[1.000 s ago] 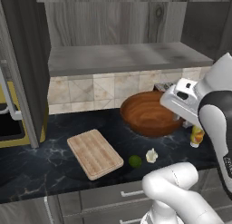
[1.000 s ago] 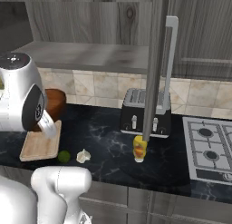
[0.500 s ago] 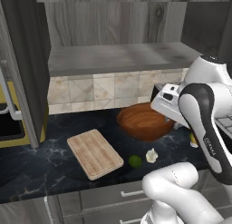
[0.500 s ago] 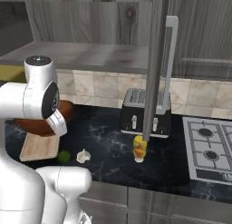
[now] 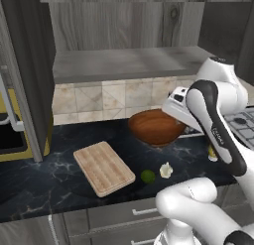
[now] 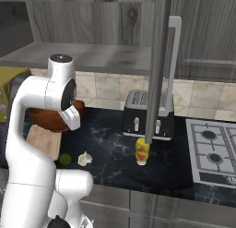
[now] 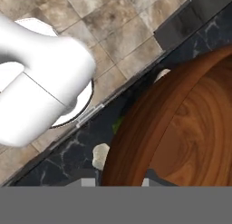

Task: Open the cabinet. Place the bowl and condiment on the counter. Then place the lime and garlic on the cutting board.

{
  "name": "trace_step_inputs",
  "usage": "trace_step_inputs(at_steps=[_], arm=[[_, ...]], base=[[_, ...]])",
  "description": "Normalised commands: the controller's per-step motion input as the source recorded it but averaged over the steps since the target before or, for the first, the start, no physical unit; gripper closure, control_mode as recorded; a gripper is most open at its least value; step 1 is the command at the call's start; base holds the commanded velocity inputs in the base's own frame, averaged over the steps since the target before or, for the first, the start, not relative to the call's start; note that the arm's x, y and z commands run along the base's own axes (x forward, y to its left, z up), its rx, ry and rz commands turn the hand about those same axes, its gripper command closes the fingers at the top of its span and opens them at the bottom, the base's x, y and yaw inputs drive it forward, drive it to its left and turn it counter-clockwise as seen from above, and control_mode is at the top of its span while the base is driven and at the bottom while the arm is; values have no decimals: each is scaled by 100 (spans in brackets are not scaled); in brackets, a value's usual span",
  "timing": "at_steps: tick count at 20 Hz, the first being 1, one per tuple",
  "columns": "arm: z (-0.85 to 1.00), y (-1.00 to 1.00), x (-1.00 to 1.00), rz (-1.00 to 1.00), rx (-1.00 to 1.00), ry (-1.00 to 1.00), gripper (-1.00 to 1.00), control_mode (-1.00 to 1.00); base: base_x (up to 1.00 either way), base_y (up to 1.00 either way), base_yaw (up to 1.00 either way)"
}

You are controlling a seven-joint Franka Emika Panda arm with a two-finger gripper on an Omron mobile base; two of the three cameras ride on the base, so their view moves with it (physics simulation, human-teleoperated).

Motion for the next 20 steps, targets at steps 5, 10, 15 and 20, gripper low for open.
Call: trace_step_inputs(at_steps=[5, 10, 15, 20], arm=[[-17, -18, 42, 0, 5, 6, 100, -100], [-24, -1, 32, -1, 1, 2, 100, -100], [-20, 0, 32, -5, 0, 0, 100, -100], [-8, 0, 34, -8, 0, 0, 100, -100]], base=[[0, 0, 0], [0, 0, 0], [0, 0, 0], [0, 0, 0]])
